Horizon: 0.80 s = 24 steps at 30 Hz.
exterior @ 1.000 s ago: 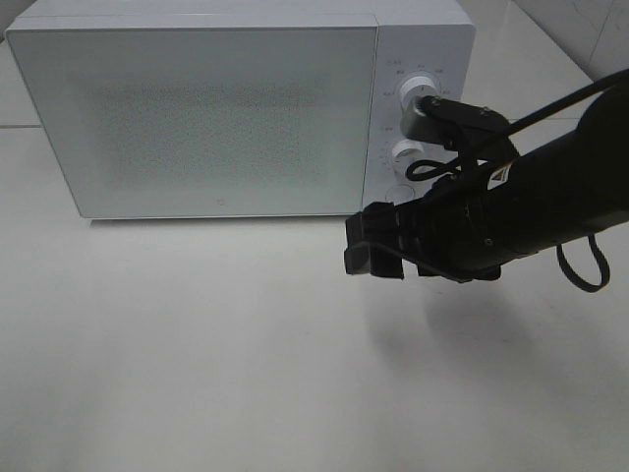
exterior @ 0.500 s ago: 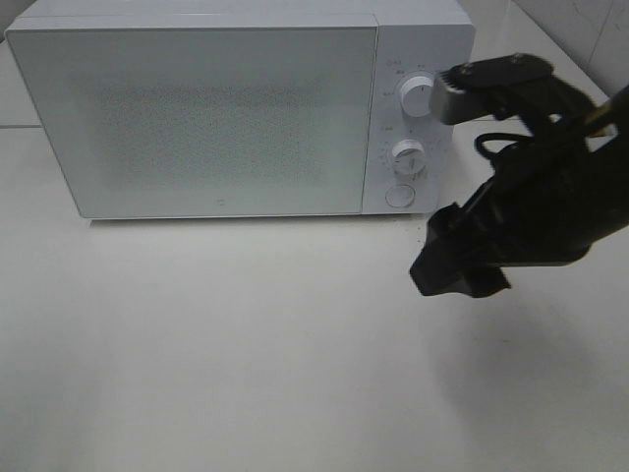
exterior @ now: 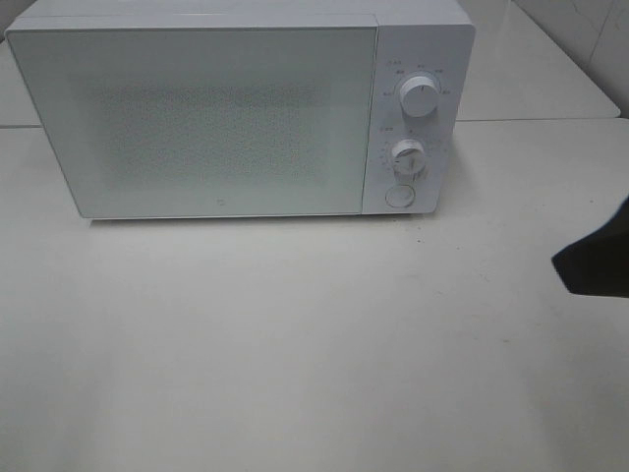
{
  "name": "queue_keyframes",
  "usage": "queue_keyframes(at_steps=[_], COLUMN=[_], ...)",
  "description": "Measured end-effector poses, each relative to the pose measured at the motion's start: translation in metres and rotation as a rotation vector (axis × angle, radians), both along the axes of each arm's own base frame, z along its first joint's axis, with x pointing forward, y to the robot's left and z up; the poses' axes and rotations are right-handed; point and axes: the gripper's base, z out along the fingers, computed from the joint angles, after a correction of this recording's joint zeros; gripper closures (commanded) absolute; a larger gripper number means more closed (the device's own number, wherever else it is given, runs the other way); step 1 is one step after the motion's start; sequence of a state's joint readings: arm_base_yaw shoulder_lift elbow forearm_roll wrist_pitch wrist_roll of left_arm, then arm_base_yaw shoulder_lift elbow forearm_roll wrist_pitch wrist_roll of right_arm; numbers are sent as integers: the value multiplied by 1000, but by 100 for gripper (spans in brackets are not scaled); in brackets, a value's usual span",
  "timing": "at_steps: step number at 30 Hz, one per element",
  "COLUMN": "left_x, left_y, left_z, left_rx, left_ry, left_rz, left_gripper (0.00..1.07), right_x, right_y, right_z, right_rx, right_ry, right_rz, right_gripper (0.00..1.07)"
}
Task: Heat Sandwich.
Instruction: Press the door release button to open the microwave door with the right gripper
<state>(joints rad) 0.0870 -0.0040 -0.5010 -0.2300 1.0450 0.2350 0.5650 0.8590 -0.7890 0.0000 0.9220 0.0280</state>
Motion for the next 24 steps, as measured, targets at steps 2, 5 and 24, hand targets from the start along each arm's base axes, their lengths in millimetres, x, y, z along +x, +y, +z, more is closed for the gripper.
queue_keyframes(at_steps=[2, 5, 24], left_x=[0, 0, 0], left_y=[0, 0, 0], left_z=[0, 0, 0], left_rx=[0, 0, 0], left_ry=[0, 0, 0], left_rz=[0, 0, 0], left_gripper=[5, 5, 5], right_x=[-15, -24, -89], right_y=[-10, -15, -71], right_z=[9, 11, -11], right_rx=[26, 42, 145], right_ry=[-37, -56, -289], right_rz=[-3, -7, -382], right_gripper=[33, 33, 33])
